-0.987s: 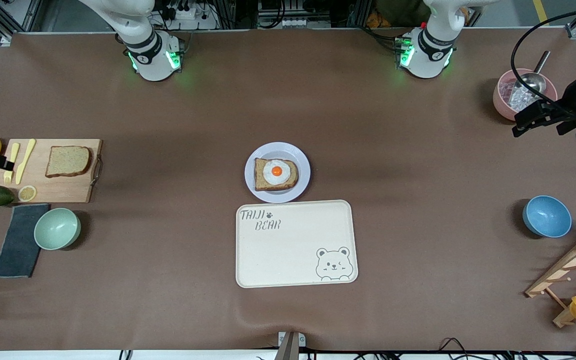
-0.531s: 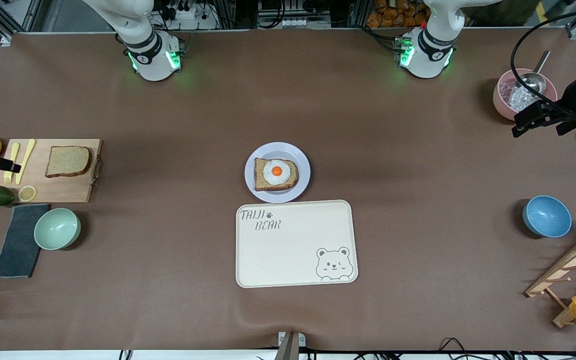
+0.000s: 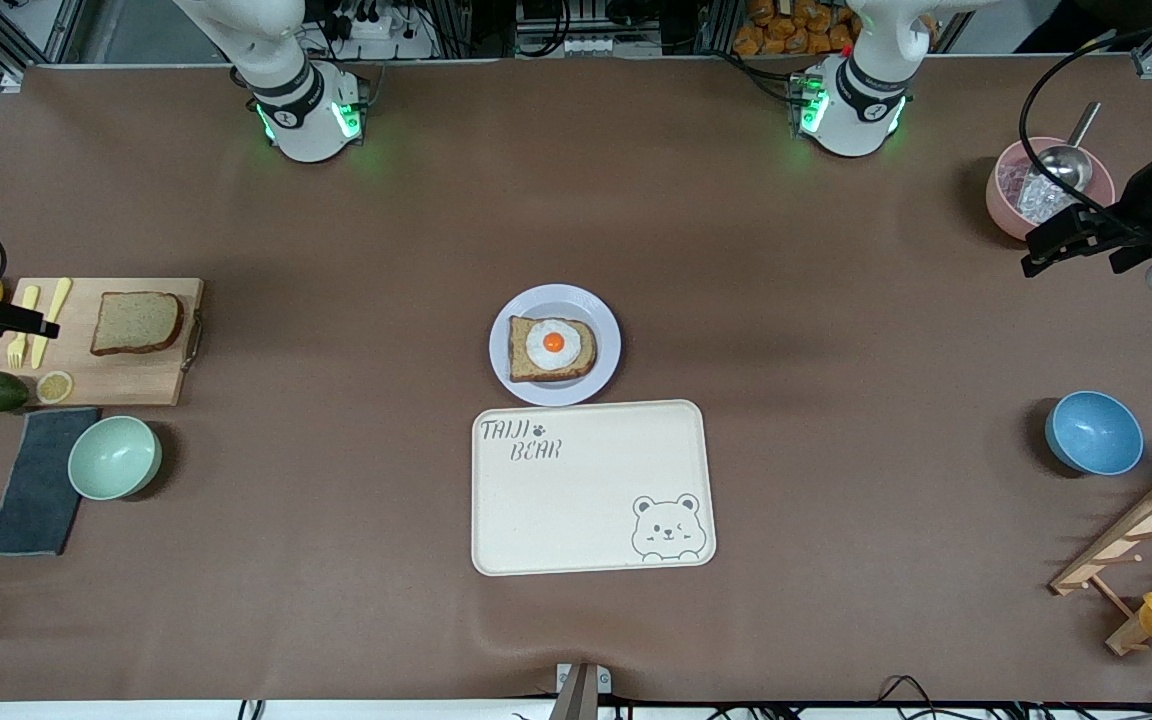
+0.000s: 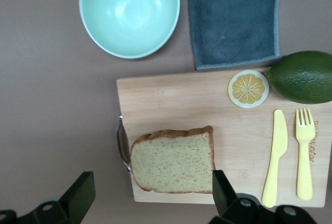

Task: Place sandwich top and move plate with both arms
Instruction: 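Move the right gripper toward the bread slice on the wooden board, then lower the right gripper and grasp the bread slice on the board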

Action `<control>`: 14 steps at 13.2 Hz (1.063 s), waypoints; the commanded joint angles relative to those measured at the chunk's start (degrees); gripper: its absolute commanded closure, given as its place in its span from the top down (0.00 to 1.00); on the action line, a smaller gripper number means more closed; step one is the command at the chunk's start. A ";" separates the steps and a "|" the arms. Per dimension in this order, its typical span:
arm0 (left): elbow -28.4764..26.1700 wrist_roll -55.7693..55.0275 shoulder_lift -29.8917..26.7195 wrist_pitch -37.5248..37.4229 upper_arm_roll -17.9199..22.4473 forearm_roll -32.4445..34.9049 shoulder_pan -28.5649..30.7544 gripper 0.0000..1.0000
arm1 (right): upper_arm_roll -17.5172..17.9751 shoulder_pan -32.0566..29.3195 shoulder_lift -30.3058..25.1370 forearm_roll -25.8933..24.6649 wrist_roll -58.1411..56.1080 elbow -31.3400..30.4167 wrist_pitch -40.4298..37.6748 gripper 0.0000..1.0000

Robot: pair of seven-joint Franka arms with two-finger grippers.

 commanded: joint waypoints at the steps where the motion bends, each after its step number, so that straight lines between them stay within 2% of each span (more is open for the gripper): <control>1: 0.91 -0.03 0.37 0.07 -0.20 -0.45 0.25 1.00 | 0.97 -2.95 2.21 1.07 -2.99 -0.70 2.16 1.00; 4: 1.00 -0.12 0.90 -0.01 -0.20 -0.36 0.07 1.00 | 0.97 -5.50 5.19 1.42 -9.29 -2.89 8.49 1.00; 6: 1.08 0.06 0.90 -0.02 -0.20 -0.36 0.16 1.00 | 1.06 -6.39 6.87 2.21 -12.48 -3.16 8.85 1.00; 11: 1.26 0.06 0.90 -0.02 -0.20 -0.36 0.16 1.00 | 1.06 -7.97 7.40 2.57 -17.84 -7.20 13.68 0.85; 14: 1.17 0.06 0.81 -0.02 -0.20 -0.36 0.16 1.00 | 1.06 -8.94 9.15 2.57 -19.34 -7.29 14.30 0.85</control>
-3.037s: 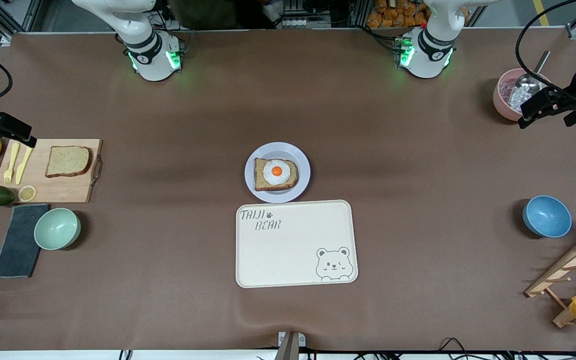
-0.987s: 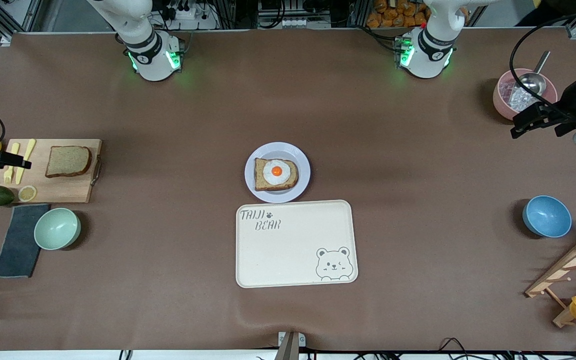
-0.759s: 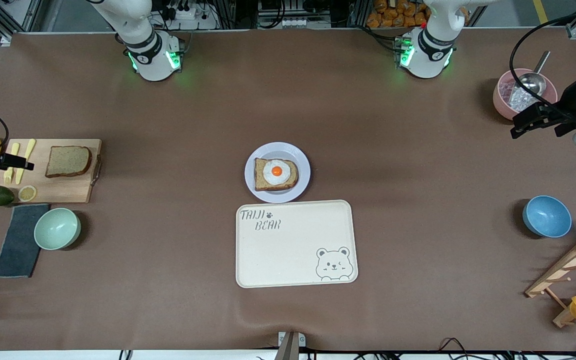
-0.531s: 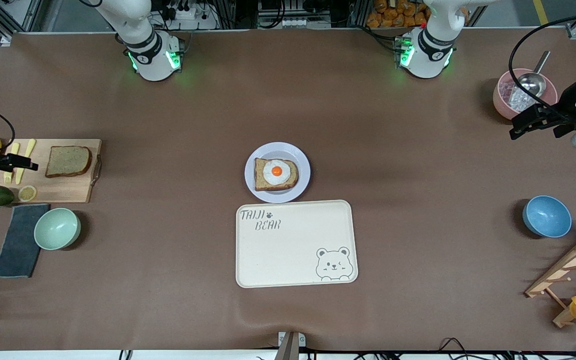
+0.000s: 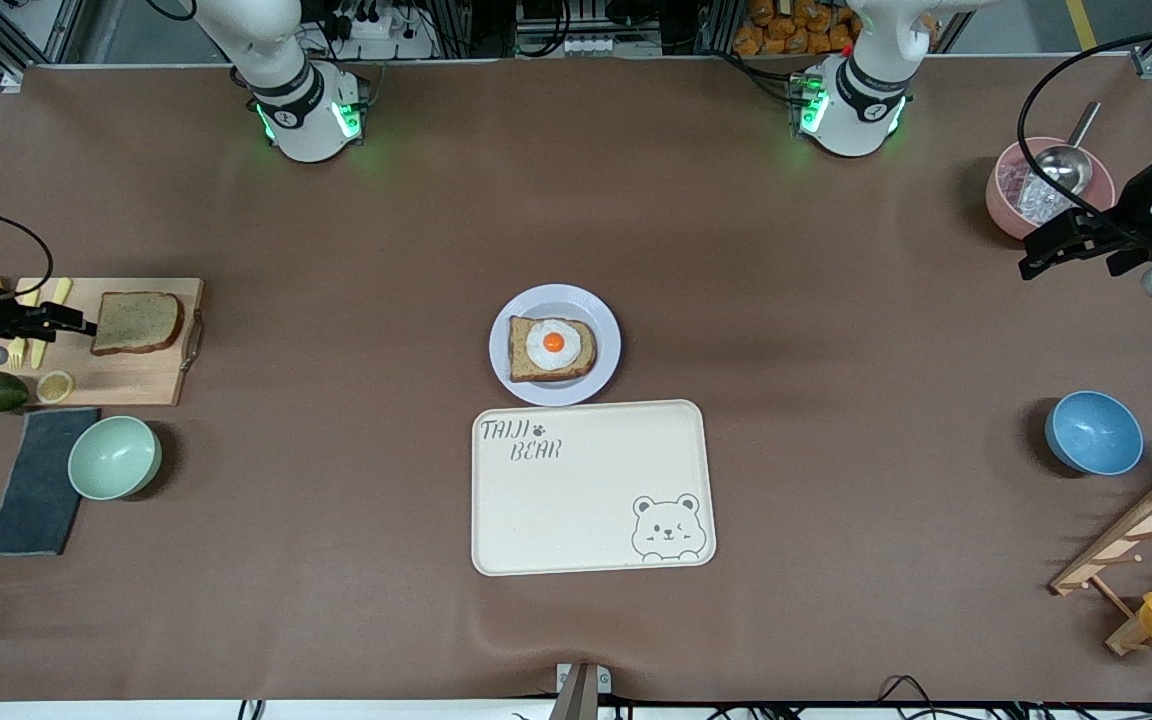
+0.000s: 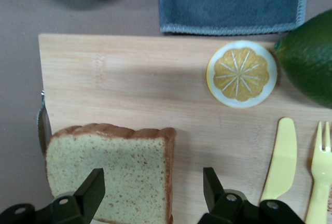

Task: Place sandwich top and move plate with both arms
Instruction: 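Lower the right gripper and grasp the bread slice on the board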

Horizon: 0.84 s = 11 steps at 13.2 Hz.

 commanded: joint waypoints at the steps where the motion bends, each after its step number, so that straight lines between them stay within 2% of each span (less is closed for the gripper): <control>1: 1.10 0.06 0.26 -0.10 -0.18 -0.36 0.25 1.00 | 1.12 -2.13 0.95 1.18 -2.97 -0.76 1.01 0.85; 2: 1.19 0.14 0.08 -0.28 -0.10 -0.36 0.34 1.00 | 1.12 -2.48 1.04 1.18 -3.15 -1.37 1.10 0.85; 4: 1.10 0.14 -0.18 -0.54 -0.10 -0.10 0.43 1.00 | 1.12 -2.65 1.04 2.06 -3.41 -3.13 2.93 0.76; 7: 1.10 0.14 -0.18 -0.46 -0.10 -0.28 1.49 1.00 | 1.12 -2.92 1.39 2.41 -4.03 -3.58 3.21 0.71; 8: 1.19 0.14 -0.10 -0.46 -0.10 -0.45 1.49 1.00 | 1.12 -3.09 1.65 2.41 -4.29 -3.58 3.21 0.65; 10: 1.19 0.14 -0.18 -0.46 -0.18 -0.54 1.40 1.00 | 1.21 -3.71 2.44 3.20 -6.13 -3.58 3.82 0.58; 11: 1.10 0.06 -0.18 -0.46 -0.18 -0.54 1.40 1.00 | 1.13 -3.71 2.70 4.86 -8.22 -3.58 4.43 0.47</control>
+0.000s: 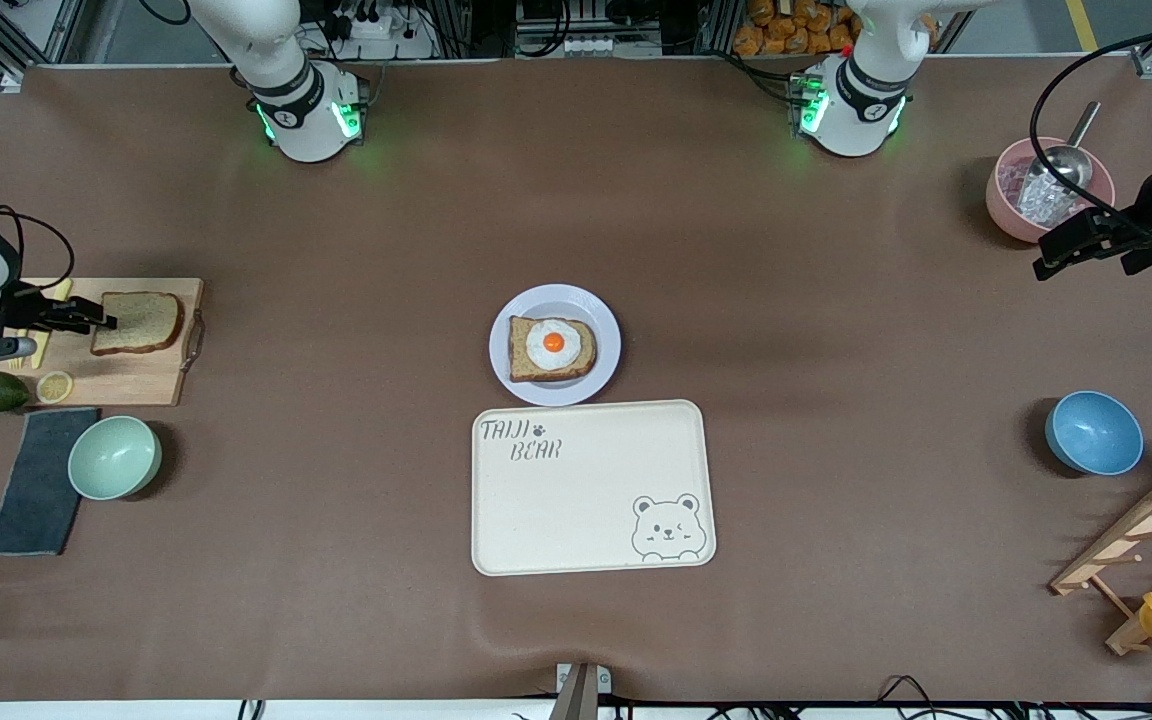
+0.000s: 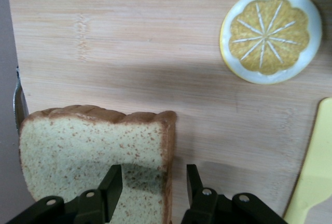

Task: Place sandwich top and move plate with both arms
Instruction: 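Lower the right gripper and grasp the bread slice on the board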

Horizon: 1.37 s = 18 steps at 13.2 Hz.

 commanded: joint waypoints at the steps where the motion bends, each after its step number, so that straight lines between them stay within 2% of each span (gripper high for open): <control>1: 0.43 0.06 -0.18 -0.45 -0.36 -0.54 0.32 1.00 | 1.13 -2.25 0.91 3.49 -6.02 -0.49 1.41 0.34; 3: 0.26 0.14 -0.18 -0.45 -0.36 -0.54 0.32 1.00 | 1.13 -2.34 0.91 3.85 -6.39 -0.49 1.41 0.00; 8: 0.34 0.06 -0.09 -0.28 -0.45 -0.54 0.32 1.00 | 1.22 -1.64 0.56 3.94 -5.51 0.13 0.36 0.00; 11: 0.43 0.06 -0.09 -0.28 -0.45 -0.54 0.41 1.00 | 1.30 -0.59 0.38 6.22 -3.76 3.37 -6.13 0.00; 16: 0.52 0.14 -0.09 -0.28 -0.45 -0.80 0.41 1.00 | 1.39 -0.32 0.03 6.40 -3.58 3.73 -7.72 0.00; 18: 0.52 0.14 -0.18 -0.28 -0.36 -0.98 0.50 1.00 | 1.65 0.29 -0.58 7.54 2.27 5.31 -12.97 0.00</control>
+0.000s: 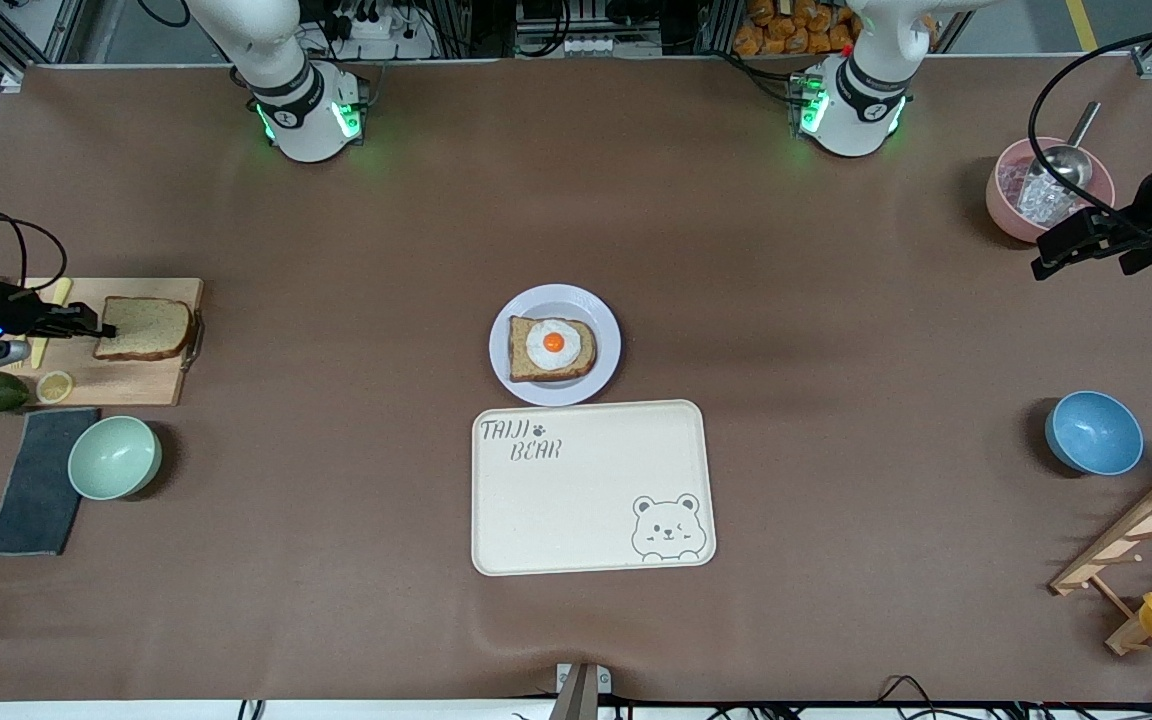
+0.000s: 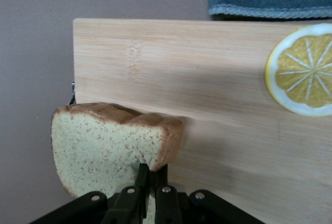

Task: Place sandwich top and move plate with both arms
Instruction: 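Lower the right gripper and grasp the bread slice on the board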

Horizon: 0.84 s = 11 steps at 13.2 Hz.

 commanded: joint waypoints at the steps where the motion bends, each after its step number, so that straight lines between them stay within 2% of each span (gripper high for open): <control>1: 0.69 0.14 -0.18 -0.14 -0.23 -0.81 0.51 1.00 | 0.44 1.30 -1.51 3.51 6.88 2.22 -6.39 0.00; 3: 0.51 0.14 -0.18 -0.14 -0.14 -0.81 0.51 1.00 | 0.27 3.76 -4.14 6.50 8.47 2.23 -9.82 0.00; 6: 0.51 0.14 0.08 0.03 -0.14 -0.81 0.51 1.00 | 0.35 7.88 -9.41 6.77 15.48 1.79 -15.97 0.00; 8: 0.42 0.06 0.26 0.12 -0.14 -0.81 0.42 1.00 | 0.36 12.36 -14.15 6.95 20.59 -0.13 -16.69 0.00; 11: 0.25 0.06 0.44 0.21 -0.14 -0.81 0.42 1.00 | 0.27 19.04 -19.52 10.72 27.00 -3.12 -16.61 0.00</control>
